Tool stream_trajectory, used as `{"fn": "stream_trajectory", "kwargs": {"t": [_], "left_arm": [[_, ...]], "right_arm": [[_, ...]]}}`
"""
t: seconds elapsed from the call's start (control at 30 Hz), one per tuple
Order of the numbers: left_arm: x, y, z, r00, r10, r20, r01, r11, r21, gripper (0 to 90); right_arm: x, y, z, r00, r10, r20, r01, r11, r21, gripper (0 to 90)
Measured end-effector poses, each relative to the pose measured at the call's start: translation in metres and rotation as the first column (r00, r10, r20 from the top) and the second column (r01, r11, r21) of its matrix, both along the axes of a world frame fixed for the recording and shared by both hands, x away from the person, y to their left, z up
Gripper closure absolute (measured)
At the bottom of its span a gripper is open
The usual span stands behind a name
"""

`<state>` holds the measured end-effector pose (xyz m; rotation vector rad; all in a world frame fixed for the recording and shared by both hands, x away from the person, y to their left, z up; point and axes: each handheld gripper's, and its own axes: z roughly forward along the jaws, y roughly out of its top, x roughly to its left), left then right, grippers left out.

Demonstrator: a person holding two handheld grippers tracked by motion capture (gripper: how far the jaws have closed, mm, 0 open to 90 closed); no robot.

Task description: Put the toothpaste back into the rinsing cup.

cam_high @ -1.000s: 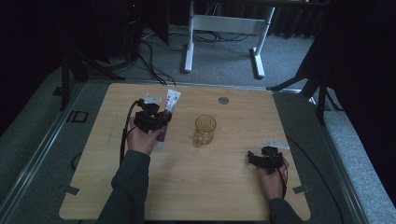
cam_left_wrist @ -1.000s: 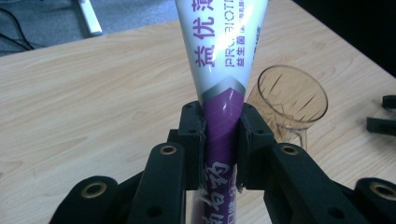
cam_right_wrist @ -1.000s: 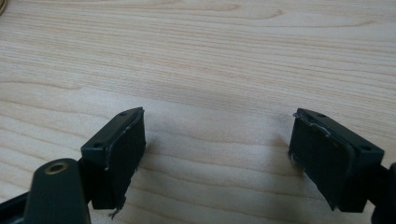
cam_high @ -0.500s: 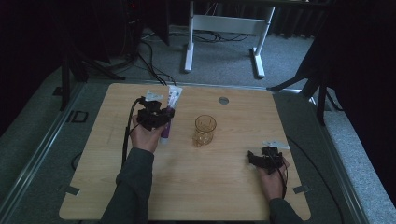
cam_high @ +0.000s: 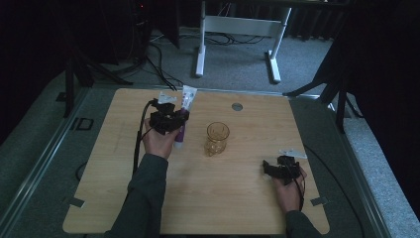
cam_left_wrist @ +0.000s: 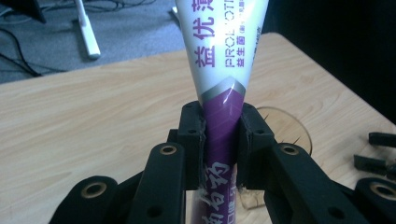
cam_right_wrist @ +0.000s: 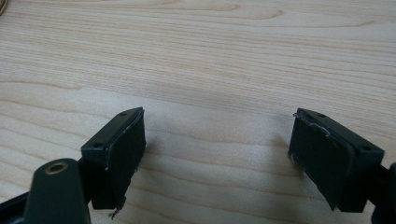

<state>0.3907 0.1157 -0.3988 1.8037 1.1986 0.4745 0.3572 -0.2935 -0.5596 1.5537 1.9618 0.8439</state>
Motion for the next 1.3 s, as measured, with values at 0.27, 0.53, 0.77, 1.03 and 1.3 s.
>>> {"fn": "stream_trajectory", "kwargs": {"t": [0.27, 0.53, 0.77, 1.03, 1.3], "left_arm": [[0.003, -0.008, 0.004, 0.9997, -0.004, 0.026, 0.003, 0.9999, 0.016, 74.6], [0.005, -0.014, 0.004, 0.9982, -0.012, 0.058, 0.012, 0.9999, -0.001, 74.6], [0.007, -0.017, 0.006, 0.9965, -0.009, 0.083, 0.01, 0.9999, -0.008, 74.6], [0.01, -0.018, 0.004, 0.9964, -0.006, 0.084, 0.009, 0.9993, -0.037, 74.5], [0.011, -0.023, 0.008, 0.9941, -0.013, 0.107, 0.017, 0.9992, -0.037, 74.5]], "right_arm": [[0.0, 0.0, 0.0, 1.0, 0.0, 0.0, 0.0, 1.0, 0.0, 18.5], [0.0, 0.0, 0.0, 1.0, 0.0, 0.0, 0.0, 1.0, 0.0, 18.5], [0.0, 0.0, 0.0, 1.0, 0.003, 0.001, -0.003, 1.0, 0.001, 18.4], [0.0, 0.0, 0.0, 1.0, 0.003, 0.001, -0.003, 1.0, 0.0, 18.4], [0.0, 0.0, 0.0, 1.0, 0.003, 0.001, -0.003, 1.0, 0.0, 18.4]]}}
